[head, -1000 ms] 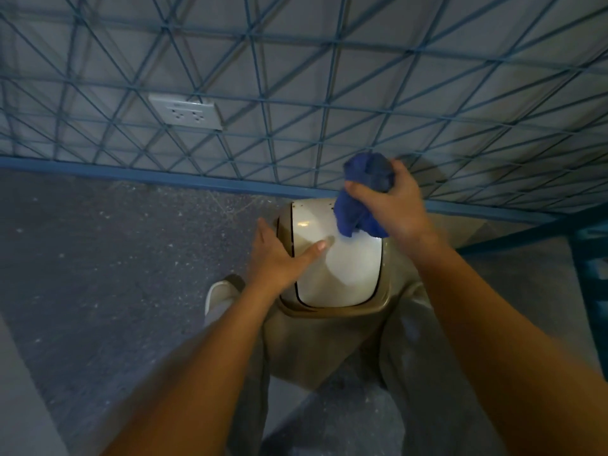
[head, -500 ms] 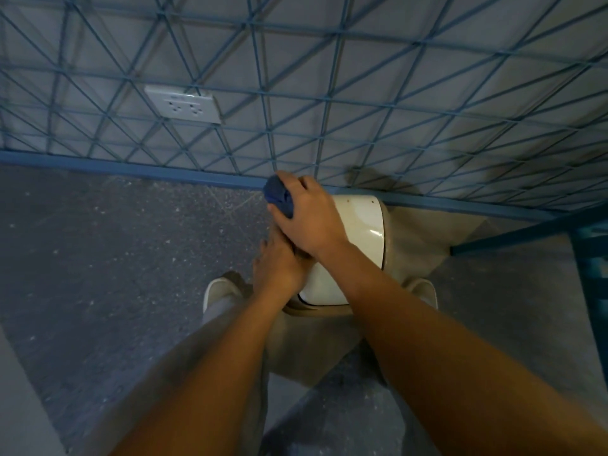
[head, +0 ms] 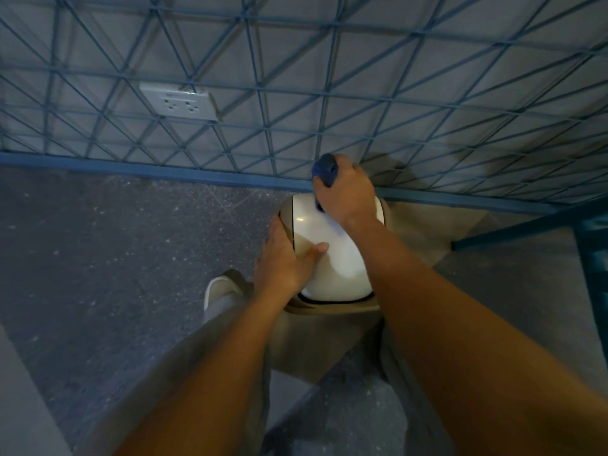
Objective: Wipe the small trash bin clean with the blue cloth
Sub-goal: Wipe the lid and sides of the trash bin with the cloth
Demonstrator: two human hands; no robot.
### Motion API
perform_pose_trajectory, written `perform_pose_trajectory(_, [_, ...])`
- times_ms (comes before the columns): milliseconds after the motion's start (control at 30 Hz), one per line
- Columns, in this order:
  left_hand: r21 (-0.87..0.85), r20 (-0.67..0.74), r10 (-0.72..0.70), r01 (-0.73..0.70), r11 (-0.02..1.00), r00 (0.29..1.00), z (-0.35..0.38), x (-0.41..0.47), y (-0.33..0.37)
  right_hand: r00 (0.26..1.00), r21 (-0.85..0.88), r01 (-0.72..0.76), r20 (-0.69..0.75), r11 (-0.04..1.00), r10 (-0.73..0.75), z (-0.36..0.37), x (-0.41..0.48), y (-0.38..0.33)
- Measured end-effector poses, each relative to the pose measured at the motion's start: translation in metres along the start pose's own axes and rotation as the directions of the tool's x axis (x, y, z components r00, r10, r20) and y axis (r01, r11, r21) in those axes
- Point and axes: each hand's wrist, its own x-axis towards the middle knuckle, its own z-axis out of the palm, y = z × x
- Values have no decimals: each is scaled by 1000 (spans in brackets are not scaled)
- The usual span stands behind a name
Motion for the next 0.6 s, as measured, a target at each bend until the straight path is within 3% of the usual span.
perform_pose_trajectory(167, [-17, -10, 75, -75, 997, 997, 1, 1, -4, 976, 10, 194, 95, 981, -194, 21, -12, -24])
perform_pose_trajectory(267, [-35, -15, 85, -85, 996, 996, 2, 2, -6, 962, 55, 225, 149, 973, -231, 20, -13, -24])
perform_pose_trajectory(433, [-73, -21, 31, -32, 997, 999, 3, 3, -5, 999, 21, 25, 25, 999, -26, -7, 0, 8])
perform_pose_trajectory(600, [-50, -25, 22, -23, 998, 999, 2, 2, -5, 983, 92, -164, -74, 982, 171, -24, 8, 42])
